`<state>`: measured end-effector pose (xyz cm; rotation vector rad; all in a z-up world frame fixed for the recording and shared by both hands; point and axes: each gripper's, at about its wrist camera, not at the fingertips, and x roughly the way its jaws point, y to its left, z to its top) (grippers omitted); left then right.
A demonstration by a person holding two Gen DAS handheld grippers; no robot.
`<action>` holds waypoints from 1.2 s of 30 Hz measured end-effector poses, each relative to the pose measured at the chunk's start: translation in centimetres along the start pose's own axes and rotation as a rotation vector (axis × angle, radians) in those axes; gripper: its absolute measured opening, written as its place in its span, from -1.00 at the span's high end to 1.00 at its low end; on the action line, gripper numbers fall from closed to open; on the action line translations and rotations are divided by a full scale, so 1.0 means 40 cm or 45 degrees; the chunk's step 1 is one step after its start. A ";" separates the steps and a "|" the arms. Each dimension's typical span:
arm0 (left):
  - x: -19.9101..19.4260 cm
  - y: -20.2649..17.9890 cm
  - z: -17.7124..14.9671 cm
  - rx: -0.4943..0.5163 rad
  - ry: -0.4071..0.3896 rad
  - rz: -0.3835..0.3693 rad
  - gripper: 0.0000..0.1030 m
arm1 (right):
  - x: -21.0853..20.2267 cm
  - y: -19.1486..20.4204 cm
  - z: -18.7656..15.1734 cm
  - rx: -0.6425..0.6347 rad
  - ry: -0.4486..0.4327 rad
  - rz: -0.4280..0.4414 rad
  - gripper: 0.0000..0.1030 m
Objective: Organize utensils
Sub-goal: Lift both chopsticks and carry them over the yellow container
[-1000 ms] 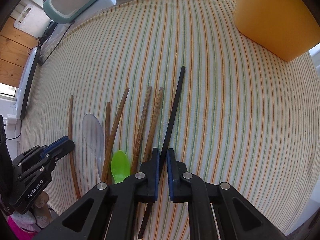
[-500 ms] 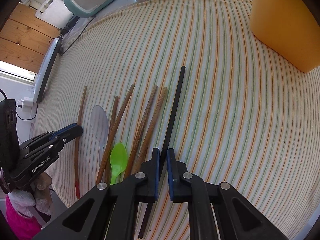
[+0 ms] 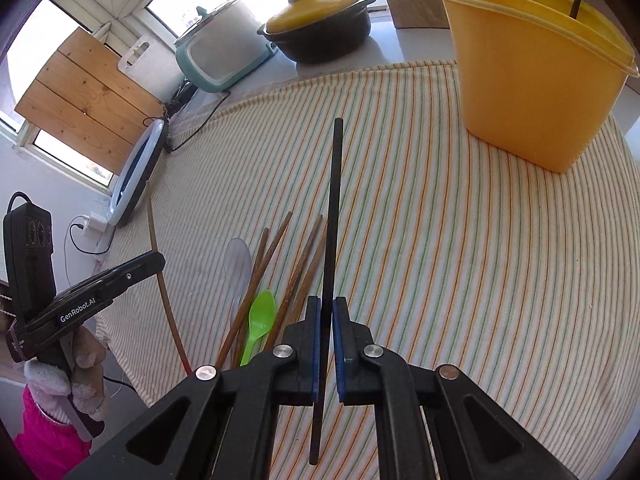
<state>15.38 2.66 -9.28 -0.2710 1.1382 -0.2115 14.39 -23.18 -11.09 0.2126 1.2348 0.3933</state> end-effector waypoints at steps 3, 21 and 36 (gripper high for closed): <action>-0.027 -0.015 0.002 0.019 -0.024 -0.013 0.93 | -0.043 -0.010 -0.009 -0.007 -0.060 0.001 0.94; -0.117 -0.180 0.057 0.126 -0.188 -0.104 0.93 | -0.235 -0.022 -0.011 -0.141 -0.355 -0.069 0.94; -0.155 -0.317 0.156 0.210 -0.317 -0.174 0.93 | -0.383 -0.073 0.033 -0.116 -0.553 -0.093 0.94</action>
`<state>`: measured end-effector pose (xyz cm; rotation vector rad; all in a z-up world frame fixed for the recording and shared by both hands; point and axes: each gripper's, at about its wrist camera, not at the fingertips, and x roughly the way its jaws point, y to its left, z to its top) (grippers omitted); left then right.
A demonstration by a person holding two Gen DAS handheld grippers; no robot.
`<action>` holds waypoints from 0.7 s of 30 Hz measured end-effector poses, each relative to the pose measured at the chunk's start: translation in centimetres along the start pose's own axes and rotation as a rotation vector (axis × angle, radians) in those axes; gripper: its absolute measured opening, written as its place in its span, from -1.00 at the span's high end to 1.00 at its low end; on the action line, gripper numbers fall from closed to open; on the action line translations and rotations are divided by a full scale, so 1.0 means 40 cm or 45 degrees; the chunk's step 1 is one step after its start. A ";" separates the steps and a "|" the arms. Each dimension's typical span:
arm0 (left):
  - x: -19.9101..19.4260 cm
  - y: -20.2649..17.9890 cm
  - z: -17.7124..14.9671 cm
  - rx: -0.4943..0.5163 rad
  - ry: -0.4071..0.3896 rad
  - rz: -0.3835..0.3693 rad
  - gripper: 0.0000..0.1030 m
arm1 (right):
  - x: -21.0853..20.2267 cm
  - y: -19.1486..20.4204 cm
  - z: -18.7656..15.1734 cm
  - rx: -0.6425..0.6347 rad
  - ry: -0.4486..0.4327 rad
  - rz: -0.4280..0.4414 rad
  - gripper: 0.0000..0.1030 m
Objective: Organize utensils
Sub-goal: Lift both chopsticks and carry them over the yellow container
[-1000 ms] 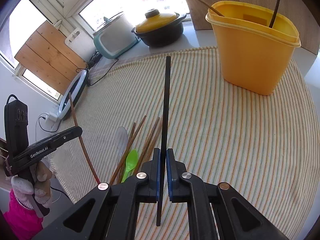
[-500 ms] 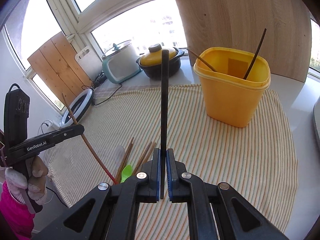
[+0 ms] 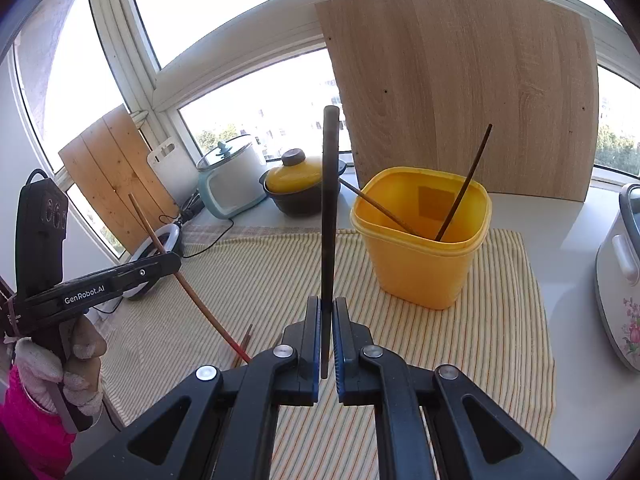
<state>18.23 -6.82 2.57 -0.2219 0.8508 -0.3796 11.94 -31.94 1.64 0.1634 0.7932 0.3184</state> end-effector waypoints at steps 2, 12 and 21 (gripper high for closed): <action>0.002 -0.013 0.023 0.000 -0.021 -0.015 0.93 | -0.019 -0.013 0.017 0.014 -0.033 -0.001 0.94; 0.006 -0.079 0.137 0.024 -0.129 -0.066 0.93 | -0.099 -0.076 0.107 0.062 -0.176 -0.018 0.94; 0.027 -0.144 0.223 0.062 -0.194 -0.104 0.93 | -0.141 -0.114 0.164 0.095 -0.281 -0.041 0.94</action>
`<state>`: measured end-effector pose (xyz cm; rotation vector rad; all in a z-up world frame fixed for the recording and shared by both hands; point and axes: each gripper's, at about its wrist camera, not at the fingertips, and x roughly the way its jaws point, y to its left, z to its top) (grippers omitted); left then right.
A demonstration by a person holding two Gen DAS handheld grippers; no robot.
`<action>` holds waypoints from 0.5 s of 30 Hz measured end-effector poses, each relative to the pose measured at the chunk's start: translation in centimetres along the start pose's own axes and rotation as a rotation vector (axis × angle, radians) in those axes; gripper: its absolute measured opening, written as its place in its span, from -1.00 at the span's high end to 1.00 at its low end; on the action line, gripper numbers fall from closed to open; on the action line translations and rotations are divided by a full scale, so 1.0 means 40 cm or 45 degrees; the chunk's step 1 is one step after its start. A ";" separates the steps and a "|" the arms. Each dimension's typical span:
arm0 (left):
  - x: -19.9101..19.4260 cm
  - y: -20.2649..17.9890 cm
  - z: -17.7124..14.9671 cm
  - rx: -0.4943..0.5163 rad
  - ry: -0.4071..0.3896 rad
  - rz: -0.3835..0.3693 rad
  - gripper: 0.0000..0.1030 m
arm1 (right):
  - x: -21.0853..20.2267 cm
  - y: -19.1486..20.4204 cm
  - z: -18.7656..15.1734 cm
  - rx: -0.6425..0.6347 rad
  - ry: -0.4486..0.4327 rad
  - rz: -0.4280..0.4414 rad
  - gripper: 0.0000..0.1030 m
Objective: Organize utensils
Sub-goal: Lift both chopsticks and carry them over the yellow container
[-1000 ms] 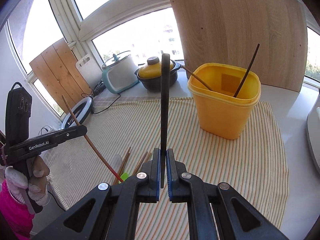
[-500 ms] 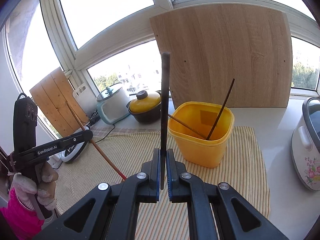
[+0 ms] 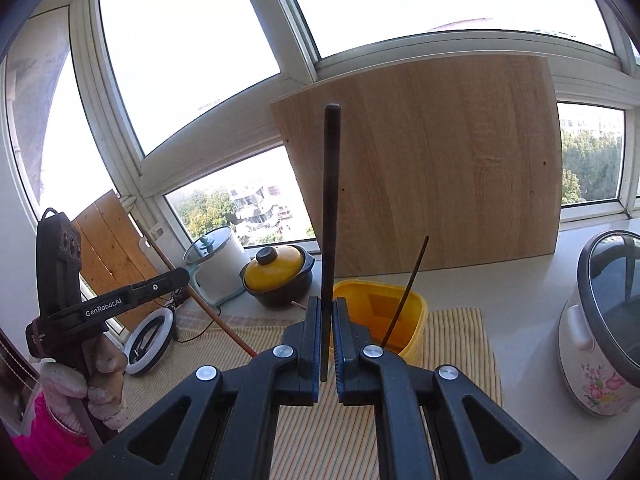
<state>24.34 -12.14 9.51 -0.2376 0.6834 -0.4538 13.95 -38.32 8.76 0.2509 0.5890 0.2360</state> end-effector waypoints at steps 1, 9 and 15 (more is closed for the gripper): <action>0.007 -0.006 0.008 0.005 -0.005 -0.001 0.93 | -0.001 -0.005 0.006 0.003 -0.011 -0.005 0.94; 0.069 -0.043 0.052 0.038 -0.019 -0.018 0.93 | 0.000 -0.046 0.037 0.028 -0.064 -0.073 0.94; 0.147 -0.050 0.056 0.026 0.028 -0.040 0.93 | 0.037 -0.072 0.032 0.018 -0.033 -0.114 0.94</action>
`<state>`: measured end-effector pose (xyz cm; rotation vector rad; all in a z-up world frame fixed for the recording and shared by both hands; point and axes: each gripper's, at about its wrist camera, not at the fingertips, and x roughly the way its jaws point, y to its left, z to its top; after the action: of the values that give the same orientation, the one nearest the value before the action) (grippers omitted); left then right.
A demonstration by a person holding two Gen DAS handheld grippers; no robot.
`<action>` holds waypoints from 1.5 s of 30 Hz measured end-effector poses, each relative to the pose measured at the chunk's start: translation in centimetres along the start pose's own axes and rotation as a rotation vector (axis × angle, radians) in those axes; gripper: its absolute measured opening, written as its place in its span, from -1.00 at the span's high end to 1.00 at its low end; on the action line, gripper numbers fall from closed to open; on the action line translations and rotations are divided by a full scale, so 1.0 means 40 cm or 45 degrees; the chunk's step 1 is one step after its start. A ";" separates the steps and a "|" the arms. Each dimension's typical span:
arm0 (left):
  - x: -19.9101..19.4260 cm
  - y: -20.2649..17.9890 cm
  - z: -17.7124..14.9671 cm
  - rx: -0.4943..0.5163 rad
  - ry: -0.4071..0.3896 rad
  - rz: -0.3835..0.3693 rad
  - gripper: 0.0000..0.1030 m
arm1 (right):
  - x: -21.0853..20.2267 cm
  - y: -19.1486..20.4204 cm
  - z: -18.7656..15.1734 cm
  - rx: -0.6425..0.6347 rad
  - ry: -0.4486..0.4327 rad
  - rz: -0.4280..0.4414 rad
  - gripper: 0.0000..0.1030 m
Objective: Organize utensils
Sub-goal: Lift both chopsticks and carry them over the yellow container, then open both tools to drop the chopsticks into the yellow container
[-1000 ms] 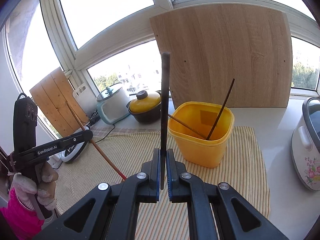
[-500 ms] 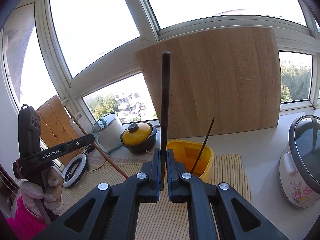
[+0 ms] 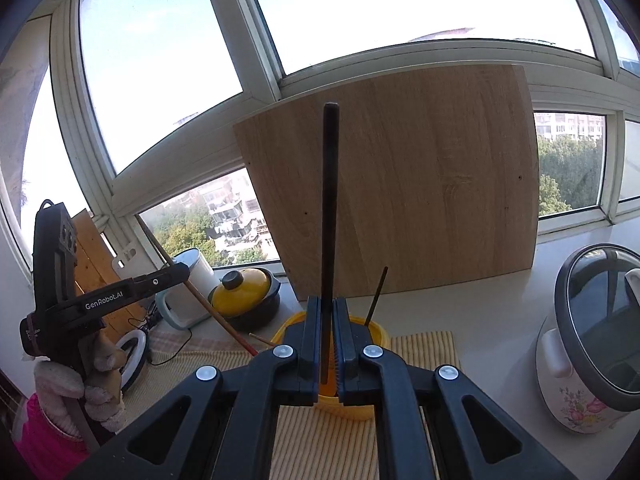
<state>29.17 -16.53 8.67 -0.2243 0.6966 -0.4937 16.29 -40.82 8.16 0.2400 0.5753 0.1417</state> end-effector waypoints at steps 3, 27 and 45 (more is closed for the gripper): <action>0.037 -0.007 -0.007 0.016 0.022 0.009 0.93 | 0.028 -0.008 -0.007 0.003 0.028 -0.007 0.94; 0.230 -0.040 -0.052 0.088 0.179 0.014 0.93 | 0.173 -0.007 -0.081 -0.020 0.201 -0.031 0.88; 0.070 -0.021 -0.063 0.135 0.088 0.050 0.75 | 0.094 0.017 -0.099 -0.013 0.151 -0.043 0.11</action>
<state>29.03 -18.75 5.52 -0.0944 0.7386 -0.5015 17.20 -38.70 3.15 0.2128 0.6962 0.1269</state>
